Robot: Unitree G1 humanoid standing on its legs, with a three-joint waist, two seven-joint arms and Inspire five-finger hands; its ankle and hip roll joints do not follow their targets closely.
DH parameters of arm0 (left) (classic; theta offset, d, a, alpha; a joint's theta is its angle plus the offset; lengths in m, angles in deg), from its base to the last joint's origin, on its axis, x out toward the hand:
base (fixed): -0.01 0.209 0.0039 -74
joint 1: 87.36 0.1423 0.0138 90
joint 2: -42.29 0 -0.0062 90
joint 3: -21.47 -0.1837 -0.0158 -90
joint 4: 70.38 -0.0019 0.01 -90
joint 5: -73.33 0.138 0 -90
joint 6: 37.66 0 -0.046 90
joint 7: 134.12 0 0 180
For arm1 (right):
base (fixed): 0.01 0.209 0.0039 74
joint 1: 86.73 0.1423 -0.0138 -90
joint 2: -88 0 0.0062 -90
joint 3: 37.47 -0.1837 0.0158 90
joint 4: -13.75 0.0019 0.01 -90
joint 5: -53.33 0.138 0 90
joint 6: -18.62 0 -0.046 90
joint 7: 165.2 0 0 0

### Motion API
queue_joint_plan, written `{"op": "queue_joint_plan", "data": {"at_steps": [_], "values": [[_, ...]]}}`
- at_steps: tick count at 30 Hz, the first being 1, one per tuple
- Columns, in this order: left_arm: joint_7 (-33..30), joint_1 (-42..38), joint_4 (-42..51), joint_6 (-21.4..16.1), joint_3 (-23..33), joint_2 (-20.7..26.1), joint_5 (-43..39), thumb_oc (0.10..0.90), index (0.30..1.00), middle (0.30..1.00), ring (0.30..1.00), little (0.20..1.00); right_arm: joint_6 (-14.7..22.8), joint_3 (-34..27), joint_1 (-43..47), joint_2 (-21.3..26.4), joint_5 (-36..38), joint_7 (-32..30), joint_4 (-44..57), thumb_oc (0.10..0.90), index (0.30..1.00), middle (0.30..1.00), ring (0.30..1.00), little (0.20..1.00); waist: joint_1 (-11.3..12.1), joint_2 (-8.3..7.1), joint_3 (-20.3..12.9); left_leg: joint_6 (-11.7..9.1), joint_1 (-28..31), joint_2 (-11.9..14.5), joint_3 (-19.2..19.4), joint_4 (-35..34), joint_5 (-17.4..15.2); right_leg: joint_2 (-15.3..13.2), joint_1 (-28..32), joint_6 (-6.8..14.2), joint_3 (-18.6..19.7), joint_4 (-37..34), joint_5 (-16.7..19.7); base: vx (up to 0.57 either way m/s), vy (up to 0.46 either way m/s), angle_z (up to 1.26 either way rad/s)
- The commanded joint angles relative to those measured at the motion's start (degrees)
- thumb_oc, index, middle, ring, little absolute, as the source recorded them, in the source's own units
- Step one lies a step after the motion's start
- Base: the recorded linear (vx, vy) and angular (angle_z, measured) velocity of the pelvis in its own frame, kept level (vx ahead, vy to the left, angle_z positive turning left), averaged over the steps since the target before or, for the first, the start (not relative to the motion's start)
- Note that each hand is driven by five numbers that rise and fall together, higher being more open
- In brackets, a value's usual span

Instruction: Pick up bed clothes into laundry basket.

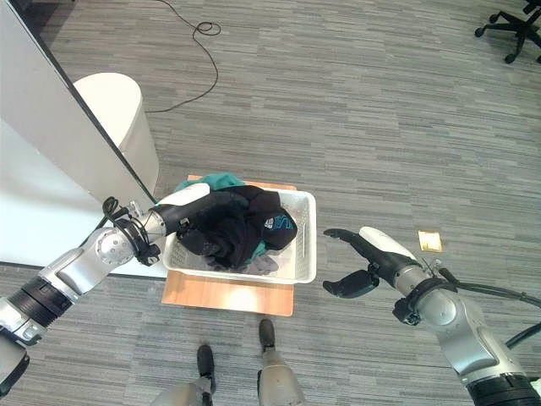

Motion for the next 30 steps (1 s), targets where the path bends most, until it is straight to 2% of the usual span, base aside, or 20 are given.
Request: {"op": "queue_joint_plan", "data": {"at_steps": [1,4,5,6,7,8,9,10,12,14,15,18,21,23,25,26,28,29,30], "values": [[-5.5,-12.7,4.2,-5.7,5.4,0.9,-4.3,0.8,0.9,0.9,0.9,0.9,1.7,-1.5,3.8,0.4,2.0,-1.1,0.6,0.8,0.9,0.9,0.9,0.9,2.5,1.13,-4.4,-1.2,-1.4,0.2,-3.0,0.0,-1.6,-4.1,8.0,6.4,-2.4,5.2,-12.2,0.02,-0.017,0.08],[-5.8,-13.0,6.3,-6.2,7.0,2.4,-5.8,0.8,0.9,0.9,0.9,0.9,1.8,-1.0,3.8,-0.7,1.8,-1.0,0.3,0.8,0.9,0.9,0.9,0.9,2.7,1.52,-4.6,-1.2,-1.7,0.1,-3.1,0.0,-0.7,-4.2,7.9,6.3,-2.8,5.3,-11.6,0.0,-0.019,0.1],[-5.3,-7.9,13.4,-6.5,16.0,10.5,-6.8,0.8,0.9,0.9,0.9,0.9,0.8,-21.3,-8.2,6.4,13.7,6.6,17.8,0.8,0.9,0.9,0.9,0.9,1.6,1.14,-5.1,-1.5,-1.2,0.0,-3.3,0.0,-1.5,-4.4,8.4,6.5,-2.9,5.3,-12.3,0.07,-0.019,0.25],[-4.1,-6.5,14.7,-6.6,17.4,12.1,-8.0,0.8,0.9,0.9,0.9,0.9,0.6,-28.7,-11.4,9.1,17.6,7.7,20.6,0.8,0.9,0.9,0.9,0.9,1.5,1.1,-5.4,-1.7,-1.1,0.0,-3.3,0.0,-1.6,-4.3,8.5,6.4,-2.8,5.2,-12.3,0.03,-0.032,0.35],[-2.5,-5.0,15.7,-6.9,18.6,14.5,-9.9,0.8,0.9,0.9,0.9,0.9,0.8,-33.5,-14.3,10.3,22.7,9.3,21.1,0.8,0.9,0.9,0.9,0.9,1.0,0.63,-5.6,-1.8,-1.3,0.1,-3.0,0.0,-1.0,-4.2,8.3,6.4,-2.8,5.3,-11.8,0.01,-0.026,0.23],[-2.3,-4.7,16.0,-6.8,18.9,14.3,-10.1,0.8,0.9,0.9,0.9,0.9,0.7,-34.5,-15.3,10.4,23.1,9.6,21.4,0.8,0.9,0.9,0.9,0.9,1.2,0.83,-5.8,-1.9,-1.1,0.1,-3.1,0.0,-1.6,-4.3,8.6,6.5,-2.8,5.1,-12.3,0.03,-0.047,0.08],[0.5,-0.3,17.8,-7.6,22.0,18.2,-17.5,0.8,0.9,0.9,0.9,0.9,3.0,-41.0,-17.6,12.6,29.1,8.3,20.3,0.8,0.9,0.9,0.9,0.9,1.5,0.69,-6.7,-2.2,-1.0,0.0,-3.0,0.0,-1.8,-4.4,9.0,6.5,-3.2,4.9,-12.1,0.06,-0.034,-0.07],[0.6,0.0,18.0,-7.6,22.3,18.1,-17.5,0.8,0.9,0.9,0.9,0.9,3.0,-41.1,-17.7,12.7,29.2,8.4,20.3,0.8,0.9,0.9,0.9,0.9,1.5,0.8,-6.7,-2.2,-0.9,0.0,-3.0,0.0,-1.9,-4.4,9.1,6.6,-3.2,4.8,-12.1,0.03,-0.038,-0.1],[2.4,6.3,21.7,-8.5,27.4,21.9,-25.5,0.8,0.9,0.9,0.9,0.9,4.6,-43.0,-18.9,14.7,30.8,6.4,17.0,0.8,0.9,0.9,0.9,0.9,2.3,0.86,-7.6,-2.4,-0.6,-0.1,-3.1,0.0,-2.1,-4.6,9.7,6.7,-3.5,4.5,-11.8,0.04,-0.019,-0.1],[4.2,9.9,22.5,-9.3,29.7,22.4,-31.6,0.8,0.9,0.9,0.9,0.9,5.2,-43.0,-18.6,14.9,31.0,5.4,16.1,0.8,0.9,0.9,0.9,0.9,2.7,1.01,-8.0,-2.5,-0.4,-0.1,-3.0,0.0,-2.2,-4.7,9.8,6.7,-3.6,4.5,-11.7,0.02,-0.01,-0.01],[5.7,13.8,22.7,-9.3,32.0,21.8,-35.9,0.8,0.9,0.9,0.9,0.9,5.5,-41.9,-17.5,15.2,31.2,4.8,15.3,0.8,0.9,0.9,0.9,0.9,2.5,1.27,-8.4,-2.5,-0.2,-0.1,-2.9,0.0,-2.3,-4.7,9.8,6.7,-3.6,4.5,-11.6,0.0,0.0,0.0],[7.3,20.8,23.4,-9.3,35.0,20.2,-40.7,0.8,0.9,0.9,0.9,0.9,6.7,-40.0,-16.8,14.4,30.9,4.1,14.1,0.8,0.9,0.9,0.9,0.9,2.6,1.36,-8.8,-2.5,0.1,-0.1,-2.8,0.0,-2.4,-4.8,10.2,6.7,-3.6,4.5,-11.6,0.01,0.001,0.01],[7.8,26.3,21.9,-8.1,35.7,13.9,-45.1,0.8,0.9,0.9,0.9,0.9,7.3,-37.2,-15.0,12.5,29.7,3.2,13.5,0.8,0.9,0.9,0.9,0.9,2.6,1.16,-9.0,-2.4,0.3,0.0,-2.8,0.0,-2.5,-4.9,10.3,6.6,-3.6,4.4,-11.6,0.01,-0.005,0.03],[9.5,27.7,21.1,-6.6,33.4,11.1,-47.6,0.8,0.9,0.9,0.9,0.9,7.7,-34.6,-12.8,10.7,30.1,2.4,12.9,0.8,0.9,0.9,0.9,0.9,2.5,1.04,-9.0,-2.2,0.3,0.0,-2.8,0.0,-2.5,-4.8,10.3,6.5,-3.4,4.2,-11.5,0.0,-0.006,0.02],[7.9,29.5,19.4,-6.7,31.5,5.2,-47.7,0.8,0.9,0.9,0.9,0.9,9.0,-31.1,-7.6,4.1,30.9,-1.9,10.6,0.8,0.9,0.9,0.9,0.9,2.8,1.03,-9.2,-1.9,0.4,0.0,-2.8,0.0,-2.7,-4.8,10.3,6.4,-3.3,4.1,-11.7,0.0,0.0,0.0],[7.8,29.5,19.3,-6.7,31.6,5.3,-47.6,0.8,0.9,0.9,0.9,0.9,9.0,-30.7,-7.3,4.1,30.8,-2.1,10.5,0.8,0.9,0.9,0.9,0.9,2.7,0.96,-9.1,-1.9,0.4,0.0,-2.8,0.0,-2.8,-4.8,10.4,6.4,-3.2,4.1,-11.7,0.0,0.0,0.0],[5.9,30.4,16.7,-6.6,30.2,-2.4,-48.7,0.8,0.9,0.9,0.9,0.9,10.4,-26.6,-3.3,-3.8,31.2,-6.2,8.6,0.8,0.9,0.9,0.9,0.9,3.0,0.98,-9.0,-1.5,0.4,0.0,-2.8,0.0,-2.9,-4.9,10.3,6.3,-3.0,4.2,-11.8,-0.02,0.002,-0.01],[4.8,30.8,14.9,-6.8,29.5,-6.8,-49.1,0.8,0.9,0.9,0.9,0.9,11.5,-23.9,-0.6,-9.6,32.2,-8.8,7.4,0.8,0.9,0.9,0.9,0.9,2.9,0.97,-8.8,-1.2,0.2,0.0,-2.7,0.0,-2.3,-4.8,9.9,6.1,-2.9,4.5,-11.5,0.0,0.0,0.0],[4.8,30.8,14.9,-6.8,29.5,-6.7,-49.1,0.8,0.9,0.9,0.9,0.9,11.5,-23.8,-0.5,-9.6,32.2,-8.8,7.4,0.8,0.9,0.9,0.9,0.9,2.9,0.92,-8.9,-1.2,0.4,-0.1,-2.8,0.0,-3.0,-4.8,10.2,6.1,-2.9,4.4,-12.0,-0.05,0.012,-0.05]]}}
